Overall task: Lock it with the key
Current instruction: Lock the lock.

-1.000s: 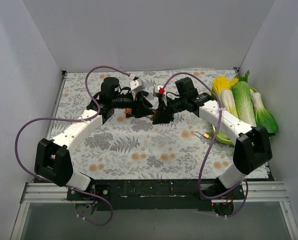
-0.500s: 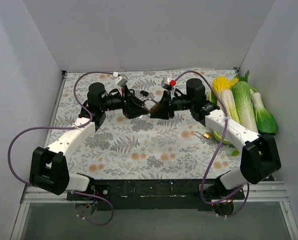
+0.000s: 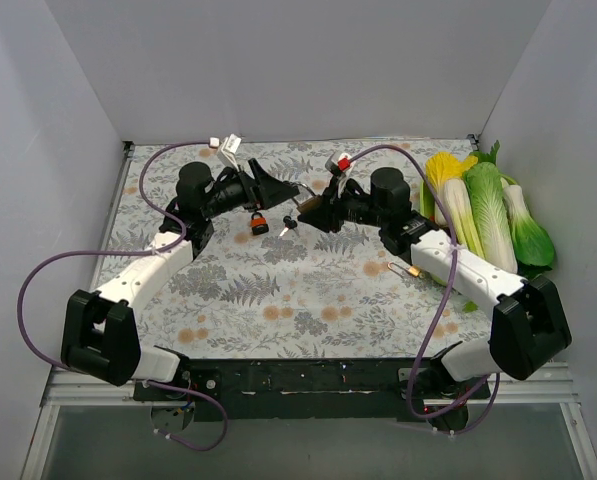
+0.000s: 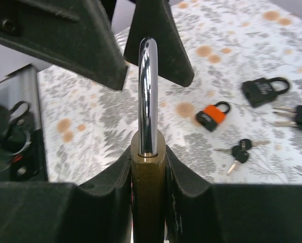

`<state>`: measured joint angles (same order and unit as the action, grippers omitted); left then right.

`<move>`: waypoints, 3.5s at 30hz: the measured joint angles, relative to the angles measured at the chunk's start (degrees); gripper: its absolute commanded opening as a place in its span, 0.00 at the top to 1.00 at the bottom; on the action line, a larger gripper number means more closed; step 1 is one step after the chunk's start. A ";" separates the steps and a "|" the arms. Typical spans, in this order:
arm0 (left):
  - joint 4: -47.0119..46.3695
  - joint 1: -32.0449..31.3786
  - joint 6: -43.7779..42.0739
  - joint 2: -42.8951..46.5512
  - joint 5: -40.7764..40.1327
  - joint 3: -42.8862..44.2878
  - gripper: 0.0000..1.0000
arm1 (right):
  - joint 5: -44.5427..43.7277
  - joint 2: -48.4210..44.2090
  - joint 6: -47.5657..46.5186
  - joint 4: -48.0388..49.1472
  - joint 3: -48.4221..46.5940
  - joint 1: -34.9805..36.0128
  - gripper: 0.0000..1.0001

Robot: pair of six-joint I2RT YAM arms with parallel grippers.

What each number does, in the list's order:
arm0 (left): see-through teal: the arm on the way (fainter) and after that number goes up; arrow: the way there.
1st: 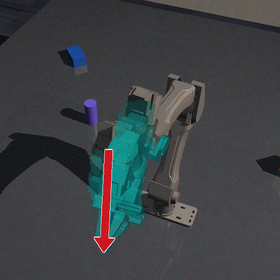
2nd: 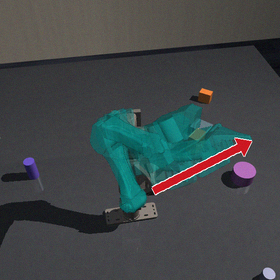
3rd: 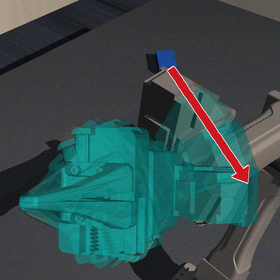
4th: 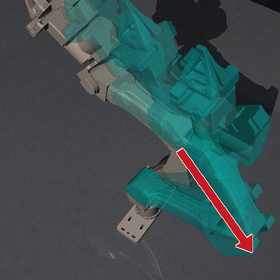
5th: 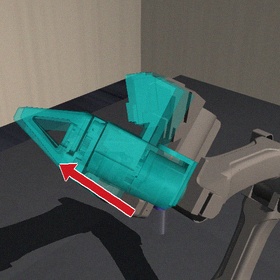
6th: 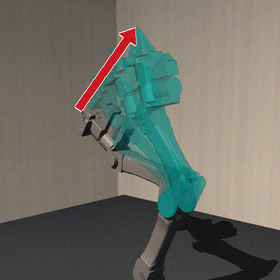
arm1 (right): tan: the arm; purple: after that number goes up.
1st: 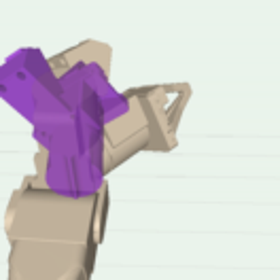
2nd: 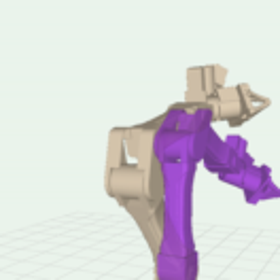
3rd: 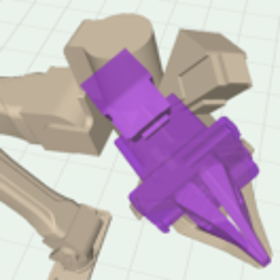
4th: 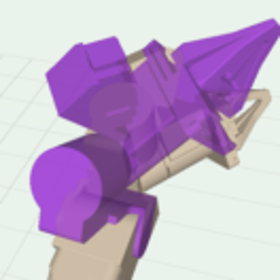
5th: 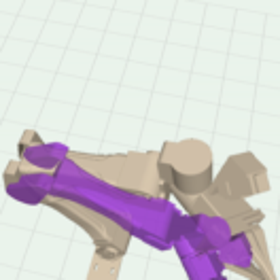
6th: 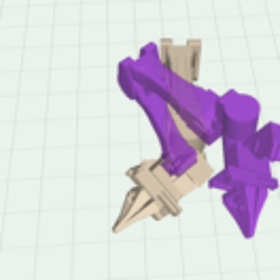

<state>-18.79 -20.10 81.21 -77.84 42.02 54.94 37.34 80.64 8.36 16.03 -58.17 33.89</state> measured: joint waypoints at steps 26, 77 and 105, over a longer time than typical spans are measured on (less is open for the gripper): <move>7.80 -6.95 11.15 -3.85 -18.69 6.64 0.21 | -32.11 2.80 -5.66 -3.06 -2.73 9.68 0.99; 14.49 -1.46 8.87 -4.02 -13.03 5.01 1.00 | -11.65 -0.39 -7.28 -17.84 -6.12 1.86 0.34; 12.98 -0.13 14.60 -4.13 -12.59 4.68 1.00 | -19.26 0.31 -12.44 -15.02 -3.98 5.62 0.58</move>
<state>-5.80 -20.23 95.81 -81.97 29.43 59.61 18.09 80.95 -4.08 1.02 -62.15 39.51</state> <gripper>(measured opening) 0.567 0.452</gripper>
